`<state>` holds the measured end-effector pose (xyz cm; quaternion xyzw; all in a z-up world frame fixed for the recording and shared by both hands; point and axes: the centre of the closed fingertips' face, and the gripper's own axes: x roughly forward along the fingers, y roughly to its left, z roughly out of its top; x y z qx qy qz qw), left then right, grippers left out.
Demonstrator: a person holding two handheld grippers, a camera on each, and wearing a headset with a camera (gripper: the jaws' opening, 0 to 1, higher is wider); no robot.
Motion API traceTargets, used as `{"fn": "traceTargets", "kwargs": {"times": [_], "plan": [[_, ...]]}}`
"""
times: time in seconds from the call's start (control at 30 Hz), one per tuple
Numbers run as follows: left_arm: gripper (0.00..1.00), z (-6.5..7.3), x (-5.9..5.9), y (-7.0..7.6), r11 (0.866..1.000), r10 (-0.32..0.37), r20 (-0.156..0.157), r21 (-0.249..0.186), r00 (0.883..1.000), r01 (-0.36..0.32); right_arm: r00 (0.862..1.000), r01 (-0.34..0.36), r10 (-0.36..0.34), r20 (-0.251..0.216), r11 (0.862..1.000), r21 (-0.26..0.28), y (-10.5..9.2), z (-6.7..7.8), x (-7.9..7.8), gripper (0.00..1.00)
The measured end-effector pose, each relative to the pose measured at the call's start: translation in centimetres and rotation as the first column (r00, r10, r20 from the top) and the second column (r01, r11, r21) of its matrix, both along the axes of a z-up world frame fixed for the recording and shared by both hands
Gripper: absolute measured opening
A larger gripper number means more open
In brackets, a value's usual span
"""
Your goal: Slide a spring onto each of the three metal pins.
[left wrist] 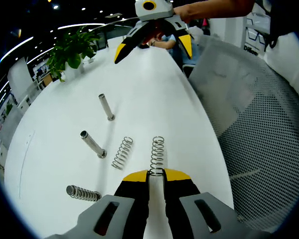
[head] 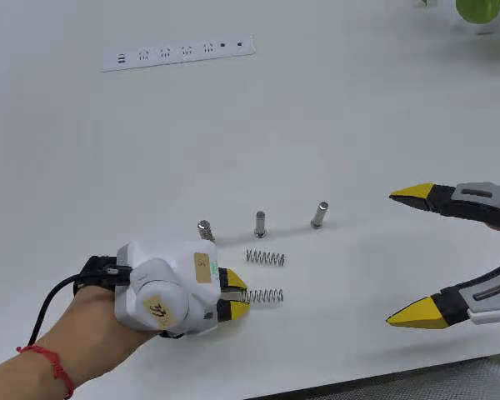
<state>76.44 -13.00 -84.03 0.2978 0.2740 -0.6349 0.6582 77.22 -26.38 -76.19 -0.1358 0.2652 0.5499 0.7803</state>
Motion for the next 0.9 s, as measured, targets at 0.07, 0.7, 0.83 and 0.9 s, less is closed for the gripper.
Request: {"fn": "traceTargets", "kwargs": {"times": [0.07,0.7,0.83,0.9], "plan": [[0.10,0.8,0.0,-0.1,0.999,0.021,-0.002,-0.029,1.000,-0.021,1.000,0.000,0.000,0.007,1.000,0.005,0.3,0.5,0.0,0.92],[0.10,11.3,2.0,-1.9,0.890,0.246,-0.061,-0.380,0.967,-0.251,0.983,0.177,-0.151,-0.102,0.920,0.349,6.9,8.3,2.0,0.57],[0.10,13.1,2.4,-2.3,0.854,0.277,-0.077,-0.437,0.958,-0.282,0.969,0.241,-0.189,-0.159,0.871,0.429,7.8,9.1,2.7,0.41],[0.10,13.9,2.6,-2.4,0.836,0.292,-0.088,-0.461,0.952,-0.298,0.954,0.285,-0.199,-0.225,0.836,0.468,8.3,9.5,2.8,0.36]]}}
